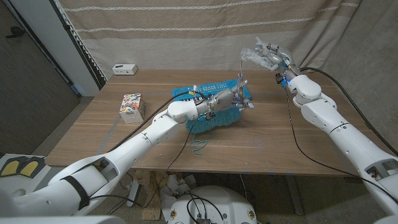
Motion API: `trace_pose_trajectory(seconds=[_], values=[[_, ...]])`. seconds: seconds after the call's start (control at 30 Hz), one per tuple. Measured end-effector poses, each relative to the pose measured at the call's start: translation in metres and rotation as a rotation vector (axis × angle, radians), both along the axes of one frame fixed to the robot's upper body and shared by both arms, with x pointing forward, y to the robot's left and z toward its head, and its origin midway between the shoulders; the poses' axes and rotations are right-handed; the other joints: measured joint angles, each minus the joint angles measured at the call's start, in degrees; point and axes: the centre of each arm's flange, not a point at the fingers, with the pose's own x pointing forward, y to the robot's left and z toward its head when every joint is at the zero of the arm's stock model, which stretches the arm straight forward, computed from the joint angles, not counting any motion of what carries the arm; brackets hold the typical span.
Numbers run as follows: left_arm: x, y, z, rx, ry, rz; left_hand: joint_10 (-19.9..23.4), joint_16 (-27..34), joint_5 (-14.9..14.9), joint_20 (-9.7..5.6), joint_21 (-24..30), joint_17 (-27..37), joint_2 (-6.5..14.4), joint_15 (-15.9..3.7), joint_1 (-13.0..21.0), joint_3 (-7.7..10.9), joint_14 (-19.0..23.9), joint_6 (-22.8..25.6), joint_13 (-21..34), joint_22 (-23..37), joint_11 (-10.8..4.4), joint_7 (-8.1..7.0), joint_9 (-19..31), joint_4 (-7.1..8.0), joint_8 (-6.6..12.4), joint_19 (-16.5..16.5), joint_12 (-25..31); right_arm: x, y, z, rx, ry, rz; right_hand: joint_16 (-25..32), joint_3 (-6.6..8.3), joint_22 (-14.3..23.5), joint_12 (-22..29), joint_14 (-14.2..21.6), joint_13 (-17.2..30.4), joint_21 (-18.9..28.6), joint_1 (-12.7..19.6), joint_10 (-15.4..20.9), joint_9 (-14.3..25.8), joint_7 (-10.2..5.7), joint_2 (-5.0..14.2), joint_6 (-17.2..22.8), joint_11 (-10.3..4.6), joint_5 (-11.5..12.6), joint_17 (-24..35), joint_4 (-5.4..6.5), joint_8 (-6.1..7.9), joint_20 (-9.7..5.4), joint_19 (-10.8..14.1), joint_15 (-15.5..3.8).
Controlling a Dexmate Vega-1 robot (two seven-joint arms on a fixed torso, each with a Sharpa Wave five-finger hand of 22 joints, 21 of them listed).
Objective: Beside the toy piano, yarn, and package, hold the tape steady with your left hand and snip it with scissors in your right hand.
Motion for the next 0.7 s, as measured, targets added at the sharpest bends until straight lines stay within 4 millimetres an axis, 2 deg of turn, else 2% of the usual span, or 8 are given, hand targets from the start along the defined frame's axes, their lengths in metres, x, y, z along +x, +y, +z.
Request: trace_pose_trajectory(seconds=[0.7], values=[[-0.0007, 0.0020, 0.0038, -0.051, -0.055, 0.045, 0.0, 0.0, 0.0, 0.00, 0.0, 0.1, -0.1, 0.00, -0.1, 0.00, 0.0, 0.0, 0.0, 0.0, 0.00, 0.00, 0.0, 0.00, 0.00, 0.0, -0.1, 0.0070, -0.0034, -0.0065, 0.003, 0.043, -0.005, 0.2, 0.23, 0.0, 0.2, 0.0, 0.0, 0.0, 0.0, 0.0, 0.0, 0.00, 0.00, 0.0, -0.02, 0.0, 0.0, -0.24, 0.00, 0.00, 0.0, 0.00]])
